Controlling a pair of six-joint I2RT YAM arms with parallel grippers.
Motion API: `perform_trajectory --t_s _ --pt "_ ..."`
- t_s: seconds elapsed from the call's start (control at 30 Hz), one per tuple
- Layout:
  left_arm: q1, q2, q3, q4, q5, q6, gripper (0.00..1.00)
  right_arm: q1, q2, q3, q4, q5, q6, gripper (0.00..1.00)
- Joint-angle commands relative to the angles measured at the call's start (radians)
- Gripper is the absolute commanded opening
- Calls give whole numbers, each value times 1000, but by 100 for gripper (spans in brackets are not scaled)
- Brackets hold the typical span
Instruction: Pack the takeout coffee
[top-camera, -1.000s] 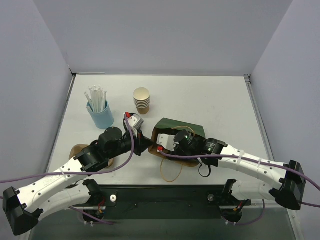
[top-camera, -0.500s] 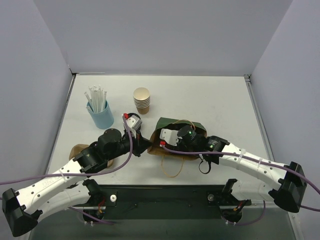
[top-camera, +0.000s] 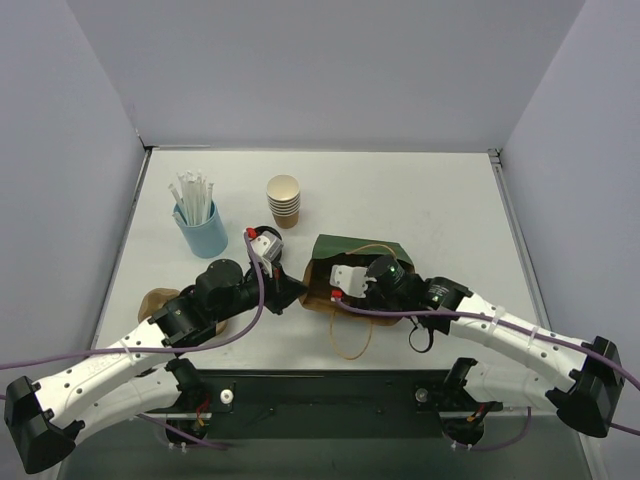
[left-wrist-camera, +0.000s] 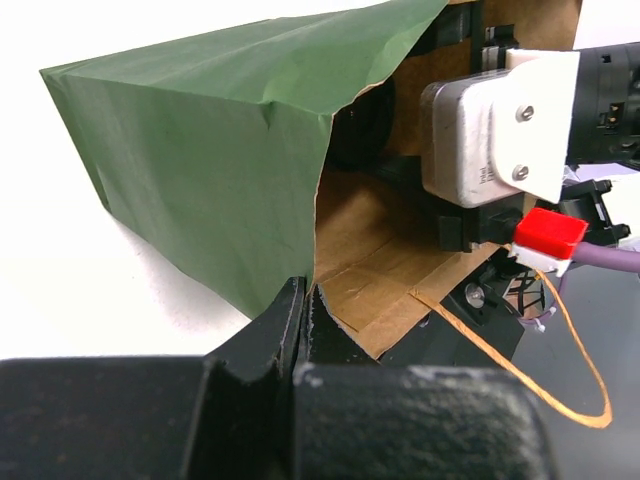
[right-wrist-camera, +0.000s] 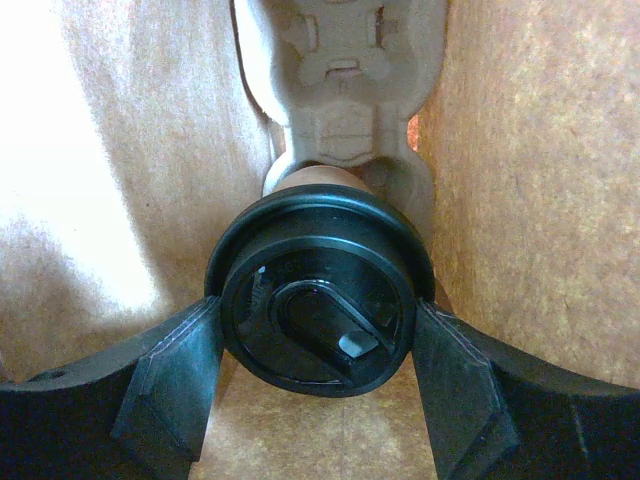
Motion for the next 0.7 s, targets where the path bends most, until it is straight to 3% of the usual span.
perform_trajectory --t_s 0.0,0.67 --pt "-4 -2 15 57 35 -13 0 -10 13 -13 -5 31 -25 40" --pt "-4 1 16 29 61 -21 0 -10 21 -96 205 145 -83 41"
